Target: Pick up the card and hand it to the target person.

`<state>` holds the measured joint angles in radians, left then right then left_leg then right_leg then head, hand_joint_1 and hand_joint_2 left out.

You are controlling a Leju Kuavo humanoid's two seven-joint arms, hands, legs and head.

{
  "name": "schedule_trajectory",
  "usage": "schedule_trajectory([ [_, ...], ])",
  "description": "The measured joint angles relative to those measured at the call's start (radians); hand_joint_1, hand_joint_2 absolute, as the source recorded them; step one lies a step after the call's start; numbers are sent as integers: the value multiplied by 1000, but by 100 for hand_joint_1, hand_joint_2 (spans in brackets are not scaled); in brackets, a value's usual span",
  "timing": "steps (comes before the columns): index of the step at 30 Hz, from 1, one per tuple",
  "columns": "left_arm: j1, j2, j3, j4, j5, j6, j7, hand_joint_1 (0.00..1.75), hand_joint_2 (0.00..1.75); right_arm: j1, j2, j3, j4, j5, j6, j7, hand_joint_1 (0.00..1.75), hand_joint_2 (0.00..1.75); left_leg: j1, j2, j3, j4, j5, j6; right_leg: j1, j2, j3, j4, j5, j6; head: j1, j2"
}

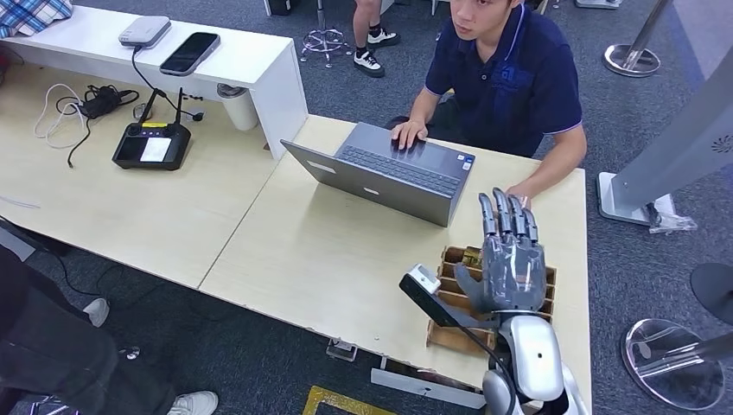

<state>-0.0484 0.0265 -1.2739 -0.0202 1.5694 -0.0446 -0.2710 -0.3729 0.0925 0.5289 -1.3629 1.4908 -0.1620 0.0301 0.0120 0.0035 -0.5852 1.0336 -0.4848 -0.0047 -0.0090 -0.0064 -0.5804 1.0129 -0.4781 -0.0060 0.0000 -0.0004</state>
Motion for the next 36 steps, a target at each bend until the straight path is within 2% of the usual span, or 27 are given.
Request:
schedule_trajectory([
  [8, -1, 2, 0, 0, 0, 3, -1, 0, 0, -156, 5, 82, 164, 35, 22, 68, 175, 175, 0, -1, 0, 0, 1, 0, 0, -1, 0, 0, 0, 0, 0, 0],
  [19, 0, -2, 0, 0, 0, 2, -1, 0, 0, -212, 19, 99, 250, 39, 44, 114, 171, 175, 0, -1, 0, 0, 1, 0, 0, -1, 0, 0, 0, 0, 0, 0],
  [26, 0, -2, 0, 0, 0, 1, -1, 0, 0, -222, 20, 101, 278, 39, 44, 117, 136, 175, 0, -1, 0, 0, 1, 0, 0, -1, 0, 0, 0, 0, 0, 0],
  [29, 0, -3, 0, 0, 0, 1, 0, 0, 0, -223, 20, 101, 284, 38, 48, 117, 129, 175, 0, -1, 0, 0, 1, 0, 0, -1, 0, 0, 0, 0, 0, 0],
  [33, 2, -6, 0, 0, 0, 2, 1, 0, 0, -218, 19, 101, 285, 39, 60, 121, 112, 175, 0, -1, 0, 0, 1, 0, 0, -1, 0, 0, 0, 0, 0, 0],
  [36, 4, -8, 0, 0, 0, 2, 1, 0, 0, -207, 16, 101, 284, 43, 64, 130, 106, 175, 0, -1, 0, 0, 1, 0, 0, -1, 0, 0, 0, 0, 0, 0],
])
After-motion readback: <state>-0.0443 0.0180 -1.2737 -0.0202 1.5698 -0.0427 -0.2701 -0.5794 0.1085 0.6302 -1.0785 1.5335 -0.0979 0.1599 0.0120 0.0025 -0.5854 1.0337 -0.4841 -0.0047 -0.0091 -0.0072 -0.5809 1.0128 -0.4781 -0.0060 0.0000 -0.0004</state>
